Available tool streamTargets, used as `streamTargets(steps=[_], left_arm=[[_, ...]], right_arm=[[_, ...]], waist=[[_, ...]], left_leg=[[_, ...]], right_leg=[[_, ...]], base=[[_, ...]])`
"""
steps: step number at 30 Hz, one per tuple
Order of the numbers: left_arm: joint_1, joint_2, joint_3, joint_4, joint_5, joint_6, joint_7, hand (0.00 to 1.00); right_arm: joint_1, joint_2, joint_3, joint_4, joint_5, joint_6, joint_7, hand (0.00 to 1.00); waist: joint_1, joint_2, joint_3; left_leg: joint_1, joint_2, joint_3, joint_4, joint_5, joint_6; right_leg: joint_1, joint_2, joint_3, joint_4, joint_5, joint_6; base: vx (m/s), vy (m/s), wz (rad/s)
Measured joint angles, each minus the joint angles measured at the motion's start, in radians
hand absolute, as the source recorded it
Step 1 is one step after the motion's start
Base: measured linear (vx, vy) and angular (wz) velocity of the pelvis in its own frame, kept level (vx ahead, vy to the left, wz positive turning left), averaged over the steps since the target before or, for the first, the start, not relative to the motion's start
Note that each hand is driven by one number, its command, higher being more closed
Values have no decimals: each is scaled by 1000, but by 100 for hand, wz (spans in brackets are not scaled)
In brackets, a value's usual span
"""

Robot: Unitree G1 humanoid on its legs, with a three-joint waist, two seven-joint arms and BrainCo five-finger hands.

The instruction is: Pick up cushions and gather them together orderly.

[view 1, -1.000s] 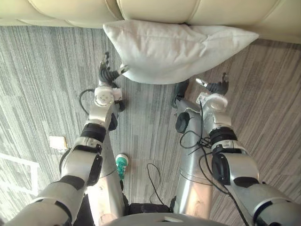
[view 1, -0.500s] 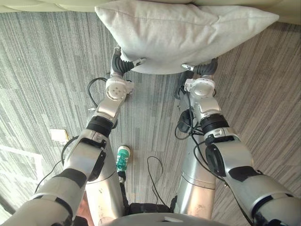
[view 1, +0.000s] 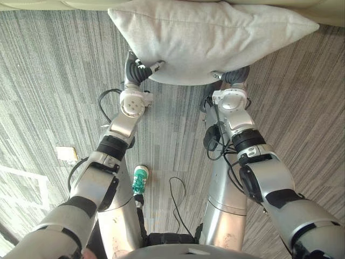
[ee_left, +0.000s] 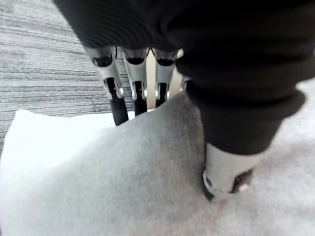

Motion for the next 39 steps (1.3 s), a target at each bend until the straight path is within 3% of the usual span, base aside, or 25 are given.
streamTargets(steps=[10,13,21,25,27,28,29,31,33,39], left_arm=[[60,-23,2,-173,-63,-1,57,100],[102,-53,4,-270,-70,-1,84,100],[198,-104,35,-459,-66,-3,122,100],[259,-122,27,-525,-47,-2,125,100],[316,-137,12,-583,-24,-8,125,100],[330,-140,1,-615,-15,-11,125,100],[349,-143,-10,-645,-5,-22,124,100],[404,-157,-24,-680,5,-64,123,100],[463,-157,-30,-725,8,-99,118,100],[676,-151,-46,-761,6,-115,71,100]], right_arm=[[83,35,0,-168,49,3,-9,100],[141,83,-11,-263,119,1,-45,100],[274,187,-18,-451,212,-30,-44,100],[378,229,-5,-554,237,-40,-39,100],[448,243,19,-591,236,-80,-33,100],[479,243,25,-629,235,-92,-25,100],[512,244,31,-672,229,-100,-16,100],[578,244,38,-727,216,-144,0,100],[664,244,50,-822,194,-165,20,100],[903,227,103,-906,187,-187,110,100]], waist=[[-5,0,-3],[-4,0,-3],[-4,0,-4],[-1,-1,-6],[0,-2,-60],[2,-1,-58],[3,-2,-61],[4,-4,-124],[15,-4,-126],[12,-24,-189]], left_leg=[[32,-1,-28,-71,56,-14],[65,-11,-39,-124,80,-30],[178,-18,-64,-232,132,-56],[289,-18,-72,-259,145,-62],[325,-22,-73,-265,135,-60],[361,-23,-73,-267,128,-66],[409,-26,-76,-276,123,-67],[449,-41,-79,-304,120,-68],[558,-48,-91,-307,103,-73],[835,-54,-62,-381,67,-77]], right_leg=[[35,2,-43,-21,8,-24],[65,-1,-58,-46,2,-34],[185,8,-110,-121,23,-56],[306,10,-134,-144,25,-71],[345,9,-139,-150,14,-63],[384,9,-144,-151,8,-63],[435,9,-147,-157,-6,-67],[473,-2,-153,-170,-19,-56],[588,0,-152,-193,-21,-52],[872,11,-157,-302,-33,-29]], base=[[-51,-44,5],[-44,-43,17],[-14,-52,6],[5,-65,7],[2,-54,8],[-4,-53,13],[-19,-59,19],[3,-44,21],[66,-7,1],[99,12,-3]])
